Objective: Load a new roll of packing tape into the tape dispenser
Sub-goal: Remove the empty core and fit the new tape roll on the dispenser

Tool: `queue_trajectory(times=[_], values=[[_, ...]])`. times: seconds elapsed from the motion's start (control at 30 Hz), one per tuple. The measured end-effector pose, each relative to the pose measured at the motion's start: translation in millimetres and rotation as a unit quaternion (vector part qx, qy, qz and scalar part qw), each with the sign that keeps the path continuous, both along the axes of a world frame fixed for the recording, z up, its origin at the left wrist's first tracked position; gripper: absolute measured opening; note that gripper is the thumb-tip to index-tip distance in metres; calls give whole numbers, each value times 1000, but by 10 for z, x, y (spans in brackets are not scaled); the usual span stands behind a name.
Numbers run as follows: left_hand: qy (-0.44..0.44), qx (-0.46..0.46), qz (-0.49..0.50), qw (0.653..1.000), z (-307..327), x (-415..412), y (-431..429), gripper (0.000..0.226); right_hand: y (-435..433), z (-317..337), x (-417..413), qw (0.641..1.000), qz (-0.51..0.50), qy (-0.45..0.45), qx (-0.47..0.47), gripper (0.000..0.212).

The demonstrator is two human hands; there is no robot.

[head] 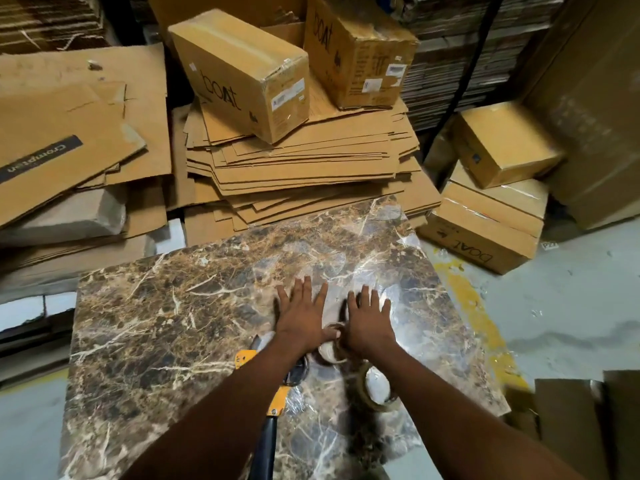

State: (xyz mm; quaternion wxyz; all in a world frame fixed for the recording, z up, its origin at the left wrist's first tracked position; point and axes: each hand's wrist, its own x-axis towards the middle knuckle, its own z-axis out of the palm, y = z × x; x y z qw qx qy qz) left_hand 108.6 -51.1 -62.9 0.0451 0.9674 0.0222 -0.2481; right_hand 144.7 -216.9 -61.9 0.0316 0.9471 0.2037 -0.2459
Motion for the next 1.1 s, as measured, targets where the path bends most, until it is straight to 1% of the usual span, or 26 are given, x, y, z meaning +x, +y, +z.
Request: queue_trajectory(times=[0.07,0.17,0.3,0.37,0.47,0.5,0.53,0.6,0.67,0.73,0.83,0.9,0.97,1.0,1.1], values=[[13,1,-11,1000,-11,-21,-82,110,-32,-57,-1,1000,11,11,-4,102],[21,-25,-20,999,3,-69,-135,98,-82,-76,-24,1000,23,19,10,105],[-3,-61,-36,998,132,-112,-161,85,-212,-16,-58,999,23,10,35,107],[-33,-75,-54,995,204,-152,-195,70,-315,31,-88,999,25,5,39,108],[-91,-115,-78,986,263,-254,-312,38,-511,72,-134,999,32,-1,43,103],[-100,-123,-84,984,274,-292,-367,30,-587,82,-149,998,38,-3,42,101],[-104,-125,-94,982,277,-331,-428,28,-674,93,-170,998,44,-2,42,100],[-113,-114,-122,979,263,-417,-566,31,-861,106,-226,998,55,-1,40,99],[-127,-83,-142,978,224,-492,-702,46,-1038,114,-300,997,70,-9,32,99],[-131,-52,-149,979,192,-568,-825,56,-1179,94,-386,997,81,-10,14,90],[-109,-22,-165,980,162,-674,-971,53,-1297,56,-514,997,74,-8,9,73],[-92,-4,-156,983,190,-724,-1038,50,-1326,45,-587,998,65,-11,17,61],[-76,16,-137,988,211,-755,-1096,50,-1325,44,-653,998,55,-16,24,54],[-68,22,-124,990,227,-762,-1126,53,-1315,52,-678,998,50,-19,27,54],[-53,30,-81,995,252,-761,-1188,81,-1294,73,-733,998,36,-31,36,55]])
